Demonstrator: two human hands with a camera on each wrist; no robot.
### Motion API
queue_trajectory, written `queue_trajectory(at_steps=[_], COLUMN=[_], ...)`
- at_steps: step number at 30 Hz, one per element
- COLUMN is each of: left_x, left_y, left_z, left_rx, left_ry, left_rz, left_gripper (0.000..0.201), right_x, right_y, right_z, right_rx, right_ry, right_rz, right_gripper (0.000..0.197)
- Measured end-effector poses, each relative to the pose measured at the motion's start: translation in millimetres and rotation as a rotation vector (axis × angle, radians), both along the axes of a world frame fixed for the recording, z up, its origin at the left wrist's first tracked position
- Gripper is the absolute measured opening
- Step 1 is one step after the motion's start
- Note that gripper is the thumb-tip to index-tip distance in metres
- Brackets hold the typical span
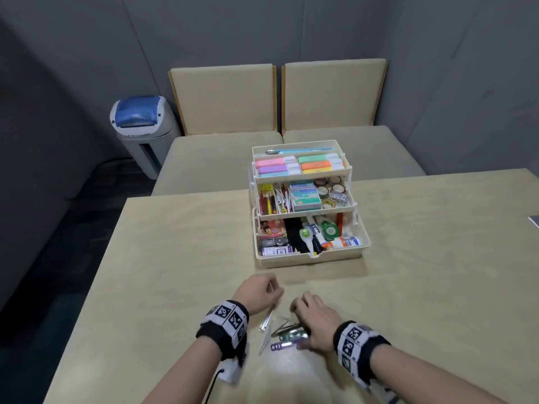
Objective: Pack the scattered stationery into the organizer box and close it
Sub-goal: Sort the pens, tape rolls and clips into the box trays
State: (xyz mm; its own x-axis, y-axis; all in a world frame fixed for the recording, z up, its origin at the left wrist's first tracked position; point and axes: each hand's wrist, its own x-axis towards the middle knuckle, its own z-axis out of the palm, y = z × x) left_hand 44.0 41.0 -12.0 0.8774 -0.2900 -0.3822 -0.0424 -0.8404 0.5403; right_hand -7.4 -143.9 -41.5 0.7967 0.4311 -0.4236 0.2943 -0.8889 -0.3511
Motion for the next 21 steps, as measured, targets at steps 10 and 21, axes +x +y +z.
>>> queue_trajectory(at_steps=[10, 21], left_x=[-37, -12], left_y=[2, -1], left_z=[-22, -16], left_rx=[0.450, 0.505], left_ry=[0.200, 0.138], left_rz=[-0.112, -0.147], left_gripper=[0.083, 0.041], right_x=[31, 39], right_y=[15, 16], right_z=[-9, -4], right_rx=[-0.048, -0.144], right_ry=[-0.054, -0.010], right_rz=[-0.106, -0.005], right_gripper=[0.068, 0.032])
